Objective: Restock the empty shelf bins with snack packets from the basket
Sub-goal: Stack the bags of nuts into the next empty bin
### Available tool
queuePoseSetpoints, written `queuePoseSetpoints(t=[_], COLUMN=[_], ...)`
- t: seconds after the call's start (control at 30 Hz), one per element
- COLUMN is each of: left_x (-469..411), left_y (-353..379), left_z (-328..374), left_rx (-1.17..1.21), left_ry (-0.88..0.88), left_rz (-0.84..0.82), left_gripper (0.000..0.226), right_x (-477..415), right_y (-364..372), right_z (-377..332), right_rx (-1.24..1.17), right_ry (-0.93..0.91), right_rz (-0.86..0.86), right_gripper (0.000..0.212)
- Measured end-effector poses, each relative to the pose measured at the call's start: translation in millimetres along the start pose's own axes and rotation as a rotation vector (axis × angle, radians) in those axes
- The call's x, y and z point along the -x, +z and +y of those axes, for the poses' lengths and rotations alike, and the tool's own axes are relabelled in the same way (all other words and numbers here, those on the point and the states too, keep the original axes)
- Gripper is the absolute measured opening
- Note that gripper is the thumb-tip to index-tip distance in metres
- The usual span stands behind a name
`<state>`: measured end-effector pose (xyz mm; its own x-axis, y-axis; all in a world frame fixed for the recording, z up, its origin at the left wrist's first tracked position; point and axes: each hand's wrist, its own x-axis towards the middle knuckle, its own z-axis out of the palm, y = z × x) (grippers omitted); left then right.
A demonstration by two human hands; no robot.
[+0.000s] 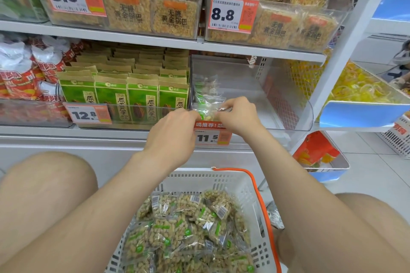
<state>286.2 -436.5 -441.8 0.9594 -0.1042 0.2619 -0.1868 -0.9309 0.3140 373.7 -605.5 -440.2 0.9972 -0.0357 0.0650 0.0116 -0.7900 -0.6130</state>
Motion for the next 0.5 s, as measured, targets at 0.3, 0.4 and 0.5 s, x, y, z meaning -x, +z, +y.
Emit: queuePoseSetpoints(t=[0.3,0.4,0.5], left_x=[4.4,7.4,13.7], left_y=[-1.3,-1.4,-0.2], left_z=[-6.6,-8.2,-6.8], left_rx=[0.027,0.04,-0.029], left_ry=[0.02,0.015,0.031], left_rz=[-0.003,0.022,-0.075], left_gripper=[0.028,0.022,0.009], right_x=[0.2,19.4,48.3], right_y=[2.5,-1.2,-7.6], right_z=[-1.5,-2.4,-5.0], right_rx=[0.041,0.043,0.084], right_ry=[-0.006,-0.228,-0.387], right_rz=[0.074,0.274,0.256], right_gripper=[0.025,0.022,0.024])
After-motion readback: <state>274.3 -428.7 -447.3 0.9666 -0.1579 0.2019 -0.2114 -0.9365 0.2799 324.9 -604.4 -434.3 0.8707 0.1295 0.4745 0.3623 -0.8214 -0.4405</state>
